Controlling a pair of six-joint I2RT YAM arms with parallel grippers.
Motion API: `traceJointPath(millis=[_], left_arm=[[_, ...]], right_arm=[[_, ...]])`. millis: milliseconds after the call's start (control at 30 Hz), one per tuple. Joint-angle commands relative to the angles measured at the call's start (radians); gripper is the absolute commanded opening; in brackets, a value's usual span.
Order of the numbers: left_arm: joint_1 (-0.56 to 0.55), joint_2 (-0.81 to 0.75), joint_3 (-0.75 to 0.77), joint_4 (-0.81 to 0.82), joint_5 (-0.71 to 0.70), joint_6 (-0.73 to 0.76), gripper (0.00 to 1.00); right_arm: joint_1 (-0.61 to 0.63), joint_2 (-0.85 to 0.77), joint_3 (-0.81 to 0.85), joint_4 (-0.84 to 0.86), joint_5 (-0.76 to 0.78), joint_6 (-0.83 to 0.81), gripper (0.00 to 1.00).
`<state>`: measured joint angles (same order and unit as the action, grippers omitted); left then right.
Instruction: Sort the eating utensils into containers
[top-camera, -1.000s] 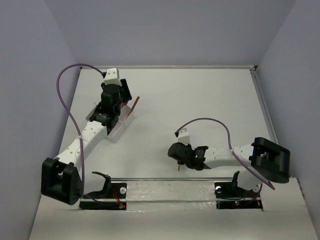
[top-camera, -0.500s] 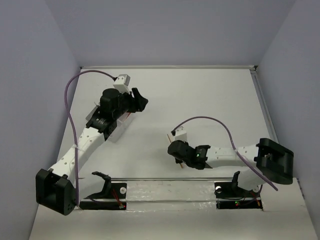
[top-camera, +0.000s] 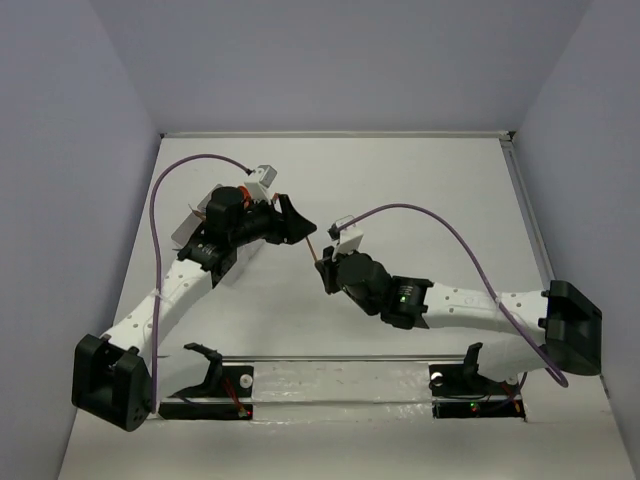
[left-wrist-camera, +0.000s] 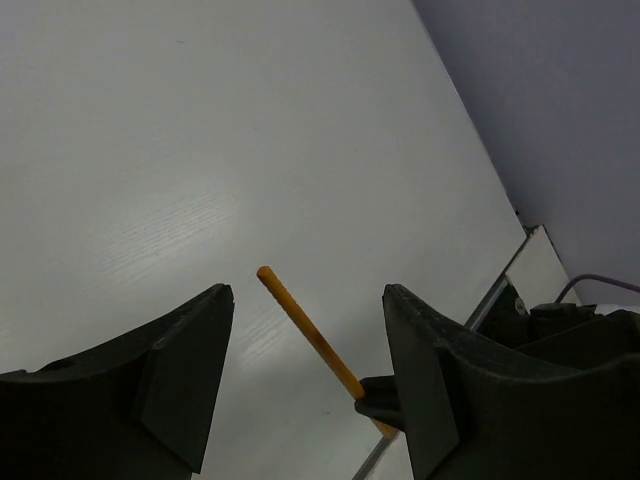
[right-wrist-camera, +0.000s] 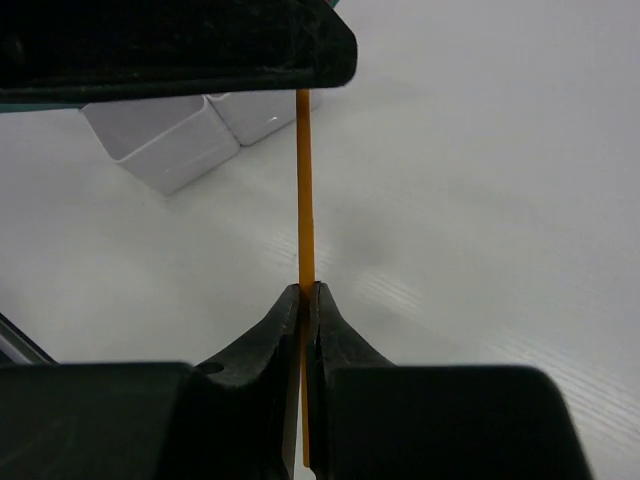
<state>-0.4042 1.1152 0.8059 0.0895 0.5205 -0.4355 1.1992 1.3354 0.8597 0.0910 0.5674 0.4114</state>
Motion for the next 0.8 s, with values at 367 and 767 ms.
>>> traceJointPath(millis=[367, 767], left_arm=[[-0.002, 0.015, -0.011, 0.069, 0.092, -0.023, 0.18], [0.034, -0.054, 0.012, 0.003, -0.164, 0.030, 0.06]], right_arm=[[0.010, 0.008, 0.022, 0.187, -0.006, -0.049, 0.07], [0.010, -0.175, -0.140, 0.170, 0.017, 0.023, 0.66]])
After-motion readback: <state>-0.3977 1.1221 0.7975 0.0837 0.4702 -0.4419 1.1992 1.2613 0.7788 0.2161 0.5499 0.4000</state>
